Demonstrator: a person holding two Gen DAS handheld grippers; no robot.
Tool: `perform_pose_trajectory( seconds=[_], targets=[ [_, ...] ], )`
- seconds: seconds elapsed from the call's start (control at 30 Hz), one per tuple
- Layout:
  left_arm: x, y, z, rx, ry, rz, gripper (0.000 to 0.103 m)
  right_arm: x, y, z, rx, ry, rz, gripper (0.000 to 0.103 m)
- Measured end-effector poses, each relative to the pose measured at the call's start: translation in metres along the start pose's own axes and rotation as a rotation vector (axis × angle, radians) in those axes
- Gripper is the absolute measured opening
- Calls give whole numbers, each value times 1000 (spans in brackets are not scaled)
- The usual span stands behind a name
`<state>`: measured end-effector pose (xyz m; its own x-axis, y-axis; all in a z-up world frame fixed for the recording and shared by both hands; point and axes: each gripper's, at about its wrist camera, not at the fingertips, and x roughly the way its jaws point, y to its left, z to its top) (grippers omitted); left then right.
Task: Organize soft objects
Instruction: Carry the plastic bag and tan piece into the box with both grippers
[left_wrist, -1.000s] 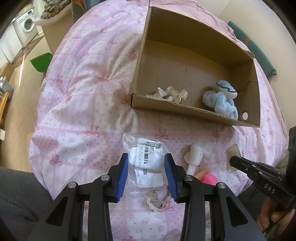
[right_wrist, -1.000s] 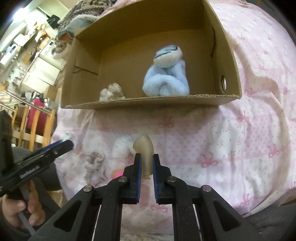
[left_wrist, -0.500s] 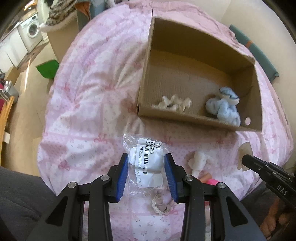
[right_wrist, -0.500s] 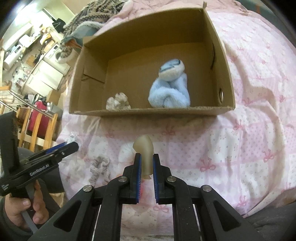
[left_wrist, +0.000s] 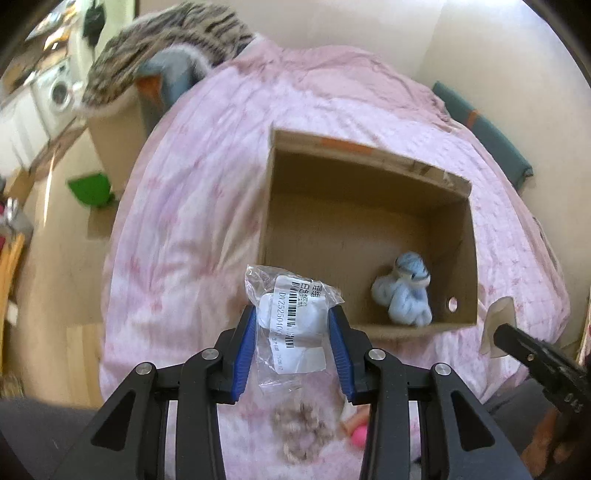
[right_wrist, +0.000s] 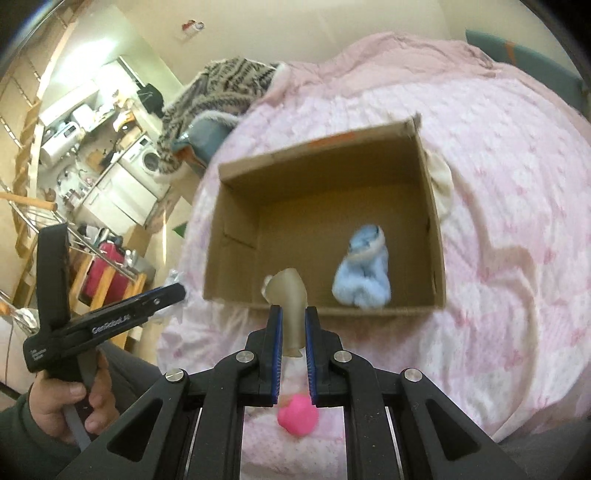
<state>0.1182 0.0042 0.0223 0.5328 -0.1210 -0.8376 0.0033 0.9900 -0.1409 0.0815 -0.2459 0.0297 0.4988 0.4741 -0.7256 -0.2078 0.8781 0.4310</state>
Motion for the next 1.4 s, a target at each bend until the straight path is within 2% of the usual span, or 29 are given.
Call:
perform_pose_trajectory(
  seconds=[0.1,0.3,0.47,0.6,0.8,1.2,1.4],
  targets=[
    [12,-12,16,86,-31,27,35,1,6,15,-11,-35,9,13],
    [43,-26,40,127,-43,14,35,24,-2,42,-24,-42,-6,13],
    [73,-33,36,159,-49,-26,35,54,-21,48,5,-33,-20,13],
    [95,-27,31,131,-3,-10,35,74,-38,39,77,18,-39,13],
    [100,-18,30,86,8,1,35,92,-40,39,62,56,-68,13],
    [101,-23,25,92,31,-8,35,117,-38,31,17,131,-102,13],
    [102,-25,23,96,40,-17,35,121,-39,31,20,138,-102,13]
  ],
)
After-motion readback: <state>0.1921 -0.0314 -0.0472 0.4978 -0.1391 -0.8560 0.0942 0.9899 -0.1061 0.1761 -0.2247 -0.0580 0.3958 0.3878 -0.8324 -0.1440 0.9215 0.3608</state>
